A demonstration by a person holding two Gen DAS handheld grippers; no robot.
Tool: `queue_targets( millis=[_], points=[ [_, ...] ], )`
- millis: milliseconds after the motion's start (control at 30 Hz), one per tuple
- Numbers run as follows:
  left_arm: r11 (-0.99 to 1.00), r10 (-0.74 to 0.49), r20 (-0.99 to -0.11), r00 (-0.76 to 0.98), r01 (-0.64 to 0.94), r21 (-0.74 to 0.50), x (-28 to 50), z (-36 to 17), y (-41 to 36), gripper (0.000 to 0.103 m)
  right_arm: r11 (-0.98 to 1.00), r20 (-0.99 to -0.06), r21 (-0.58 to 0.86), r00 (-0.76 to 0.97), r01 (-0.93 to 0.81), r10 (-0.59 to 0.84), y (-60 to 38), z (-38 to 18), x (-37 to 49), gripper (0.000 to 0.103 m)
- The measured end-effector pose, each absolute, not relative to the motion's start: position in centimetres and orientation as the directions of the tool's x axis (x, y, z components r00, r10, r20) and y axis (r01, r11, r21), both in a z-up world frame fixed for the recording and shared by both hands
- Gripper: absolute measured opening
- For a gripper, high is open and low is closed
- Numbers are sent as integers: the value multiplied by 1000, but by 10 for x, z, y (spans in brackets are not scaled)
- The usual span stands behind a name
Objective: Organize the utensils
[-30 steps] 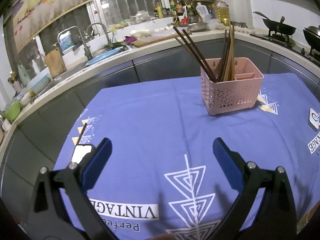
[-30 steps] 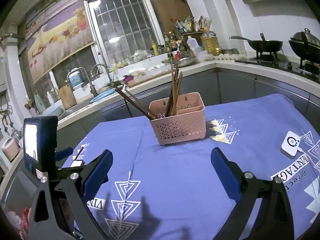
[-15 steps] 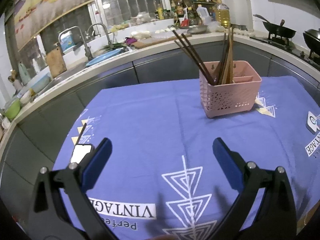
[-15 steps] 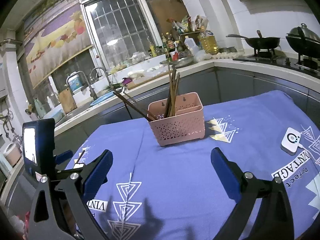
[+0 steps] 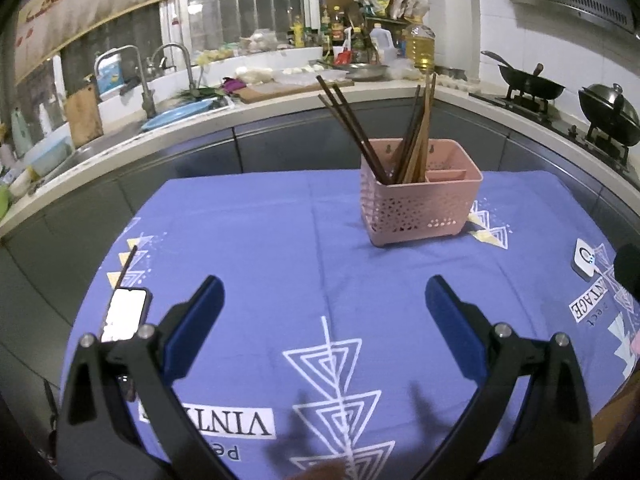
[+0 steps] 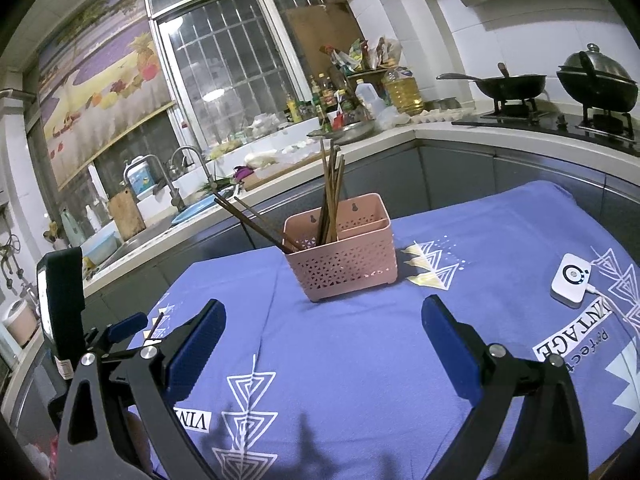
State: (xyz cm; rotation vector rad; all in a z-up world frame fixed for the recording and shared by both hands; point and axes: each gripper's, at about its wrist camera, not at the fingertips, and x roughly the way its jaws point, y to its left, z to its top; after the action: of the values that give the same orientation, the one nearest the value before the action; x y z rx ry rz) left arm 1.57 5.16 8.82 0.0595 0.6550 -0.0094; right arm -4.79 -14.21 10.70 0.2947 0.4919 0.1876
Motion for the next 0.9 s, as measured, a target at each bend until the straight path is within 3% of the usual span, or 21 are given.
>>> queue_targets(
  millis=[900],
  points=[
    [998, 7, -573, 820, 27, 52, 9, 94, 54, 97, 941, -432, 322, 868, -106, 246, -142, 108, -50, 97]
  ],
)
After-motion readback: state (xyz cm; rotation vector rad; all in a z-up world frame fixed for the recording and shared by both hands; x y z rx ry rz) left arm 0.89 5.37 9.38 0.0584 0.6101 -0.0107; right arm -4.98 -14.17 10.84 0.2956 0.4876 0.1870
